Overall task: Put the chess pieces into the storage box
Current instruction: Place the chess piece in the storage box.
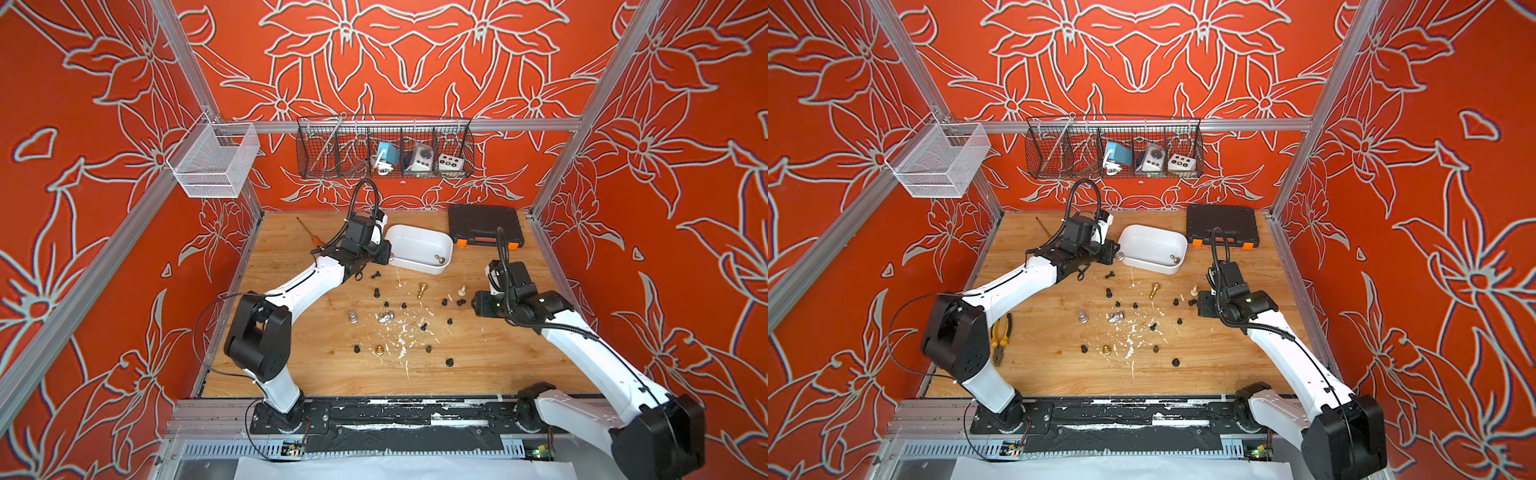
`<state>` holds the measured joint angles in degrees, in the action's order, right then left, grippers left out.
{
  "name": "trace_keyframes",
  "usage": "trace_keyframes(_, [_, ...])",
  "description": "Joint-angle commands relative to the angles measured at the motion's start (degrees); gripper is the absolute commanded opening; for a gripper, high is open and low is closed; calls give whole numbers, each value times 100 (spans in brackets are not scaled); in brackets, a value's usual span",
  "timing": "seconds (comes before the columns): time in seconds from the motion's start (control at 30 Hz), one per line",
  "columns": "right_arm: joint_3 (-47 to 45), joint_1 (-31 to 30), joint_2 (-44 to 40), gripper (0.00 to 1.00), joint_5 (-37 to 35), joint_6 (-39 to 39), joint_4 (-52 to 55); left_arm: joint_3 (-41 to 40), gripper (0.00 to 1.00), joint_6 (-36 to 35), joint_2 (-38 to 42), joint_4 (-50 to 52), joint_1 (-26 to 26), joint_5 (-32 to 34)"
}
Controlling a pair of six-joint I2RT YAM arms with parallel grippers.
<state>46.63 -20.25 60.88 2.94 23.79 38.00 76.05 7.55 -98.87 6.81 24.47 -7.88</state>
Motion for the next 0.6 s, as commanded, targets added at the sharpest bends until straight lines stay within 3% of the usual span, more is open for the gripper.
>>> trace_keyframes(0.0, [-102,4,-151,58,-177,63,211,560,20,-43,-492,16,48,-86])
trace_keyframes(0.57, [-326,21,-716,59,-172,318,549,3524,21,-26,-3133,558,84,218])
